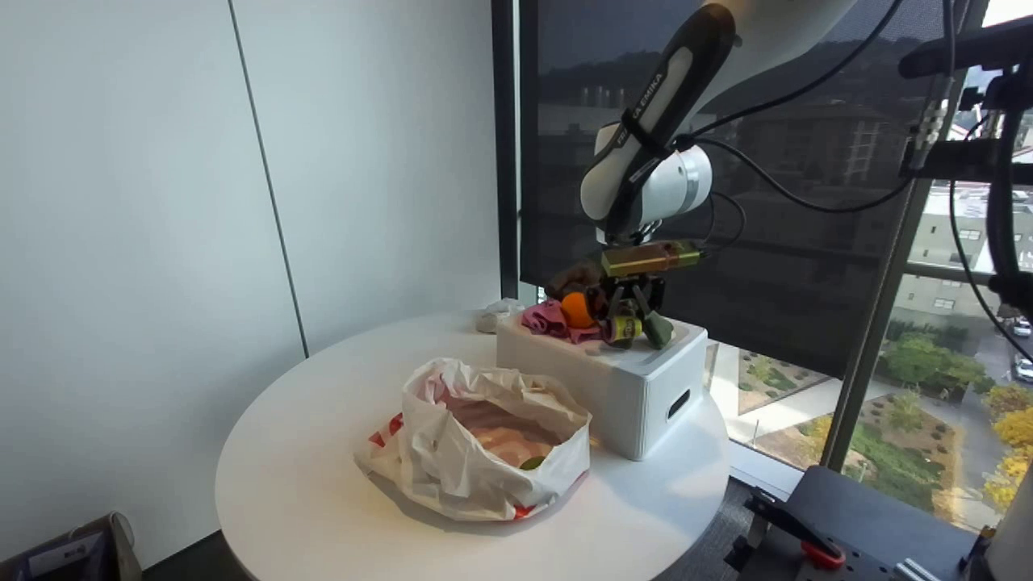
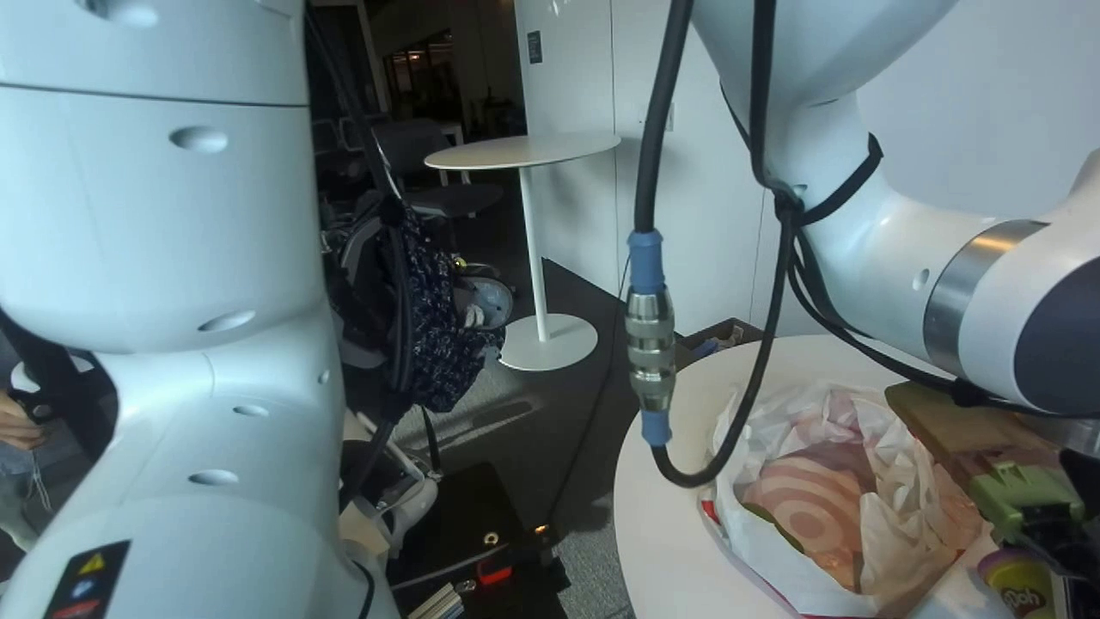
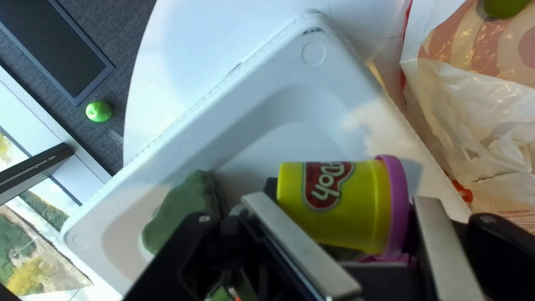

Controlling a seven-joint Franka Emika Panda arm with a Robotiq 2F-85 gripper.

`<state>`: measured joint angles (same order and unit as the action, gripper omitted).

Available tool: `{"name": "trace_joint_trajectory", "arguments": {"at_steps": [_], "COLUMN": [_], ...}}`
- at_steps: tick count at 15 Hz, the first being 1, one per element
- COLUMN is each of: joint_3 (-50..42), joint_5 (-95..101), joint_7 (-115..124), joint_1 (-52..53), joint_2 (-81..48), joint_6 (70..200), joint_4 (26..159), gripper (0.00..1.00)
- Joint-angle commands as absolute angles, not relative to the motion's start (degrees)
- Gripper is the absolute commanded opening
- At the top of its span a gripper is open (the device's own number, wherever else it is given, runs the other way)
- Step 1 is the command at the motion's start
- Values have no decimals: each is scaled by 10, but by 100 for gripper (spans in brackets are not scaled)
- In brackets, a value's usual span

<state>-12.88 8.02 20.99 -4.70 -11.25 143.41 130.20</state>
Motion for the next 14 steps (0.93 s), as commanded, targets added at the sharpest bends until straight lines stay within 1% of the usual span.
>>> {"name": "trace_joint_trajectory", "arguments": {"at_steps": [1, 3, 4, 5, 6, 7, 8, 11, 14], "joint_3": [-135, -136, -136, -136, -136, -136, -136, -135, -104], "joint_5": [96, 91, 90, 89, 88, 87, 87, 92, 49], "joint_7": [236, 237, 238, 239, 240, 240, 239, 236, 170], "joint_1": [-51, -52, -52, -51, -51, -51, -51, -48, -50], "joint_2": [-121, -125, -126, -126, -126, -126, -124, -107, -73], "joint_6": [1450, 1456, 1458, 1461, 1461, 1461, 1462, 1453, 1409], "joint_4": [1301, 1301, 1302, 1303, 1304, 1304, 1307, 1315, 1330], "gripper": [31, 31, 81, 83, 89, 98, 100, 100, 100]}}
